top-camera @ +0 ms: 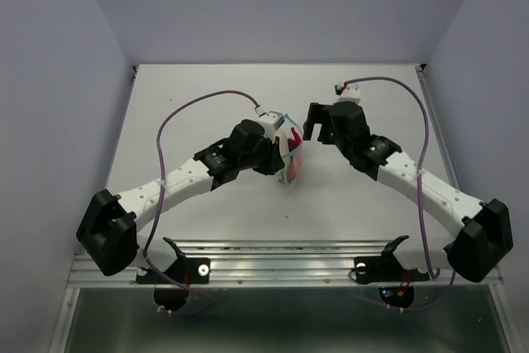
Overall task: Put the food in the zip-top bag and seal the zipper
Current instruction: Zip up the zip-top bag
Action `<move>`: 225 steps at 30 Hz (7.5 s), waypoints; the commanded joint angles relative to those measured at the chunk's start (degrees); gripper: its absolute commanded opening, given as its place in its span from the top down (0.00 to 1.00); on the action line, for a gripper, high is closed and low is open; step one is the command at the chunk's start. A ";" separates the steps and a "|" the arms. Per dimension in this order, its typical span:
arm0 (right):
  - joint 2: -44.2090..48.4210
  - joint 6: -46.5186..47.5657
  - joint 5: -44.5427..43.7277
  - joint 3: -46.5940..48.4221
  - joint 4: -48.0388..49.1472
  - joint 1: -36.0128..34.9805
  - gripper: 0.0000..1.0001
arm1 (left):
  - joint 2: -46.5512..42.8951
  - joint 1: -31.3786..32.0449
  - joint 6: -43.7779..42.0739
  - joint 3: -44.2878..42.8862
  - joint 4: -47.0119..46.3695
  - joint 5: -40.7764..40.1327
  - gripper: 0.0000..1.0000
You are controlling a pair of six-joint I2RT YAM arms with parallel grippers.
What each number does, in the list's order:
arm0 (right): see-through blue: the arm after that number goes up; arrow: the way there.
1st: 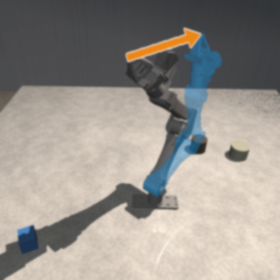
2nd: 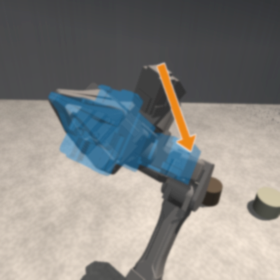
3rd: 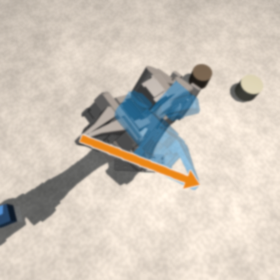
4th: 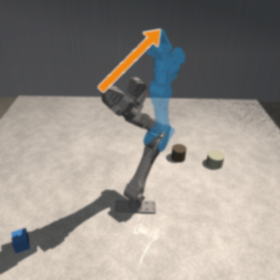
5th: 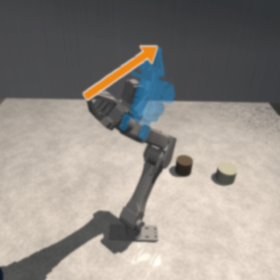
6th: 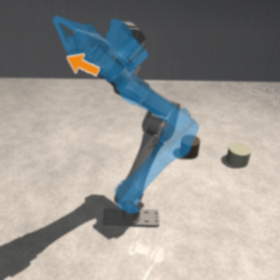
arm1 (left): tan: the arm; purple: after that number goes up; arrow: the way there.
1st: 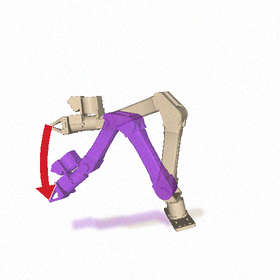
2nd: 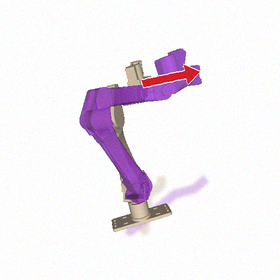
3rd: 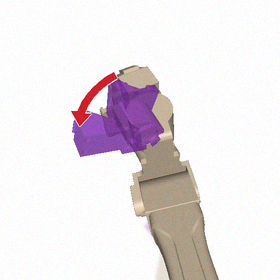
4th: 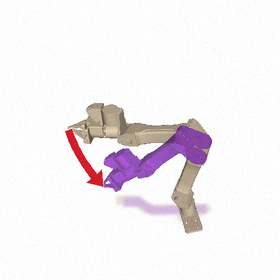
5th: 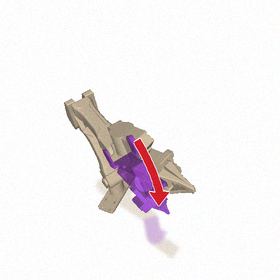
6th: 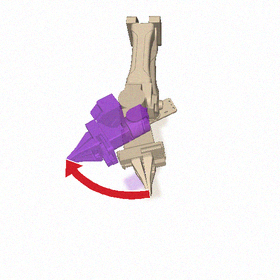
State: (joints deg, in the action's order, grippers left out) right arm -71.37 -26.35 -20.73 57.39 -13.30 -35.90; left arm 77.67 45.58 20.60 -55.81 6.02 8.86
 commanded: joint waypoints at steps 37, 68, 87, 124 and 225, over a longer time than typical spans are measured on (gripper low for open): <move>-23.37 2.71 0.34 21.80 -17.99 -0.05 0.99 | -8.59 2.23 -0.91 6.86 -3.56 -10.79 0.01; -19.51 12.70 6.03 22.06 -16.50 -0.05 0.61 | -9.73 2.23 -7.23 11.68 -13.05 -6.49 1.00; -8.95 64.18 62.79 17.25 -6.12 13.21 0.00 | -6.39 1.70 -44.40 6.33 -10.50 -12.03 1.00; -23.90 76.71 79.79 21.89 -14.21 6.02 0.30 | -4.89 -0.41 -47.58 2.37 -9.36 2.21 1.00; -24.78 80.40 70.31 23.12 -20.45 4.44 0.99 | -4.28 -0.41 -36.34 6.68 -11.56 -3.76 1.00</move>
State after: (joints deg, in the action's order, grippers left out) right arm -97.71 51.53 55.77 78.39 -34.59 -30.41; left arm 75.16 45.25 -20.03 -48.77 -4.03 9.23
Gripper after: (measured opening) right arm 0.066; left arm 0.025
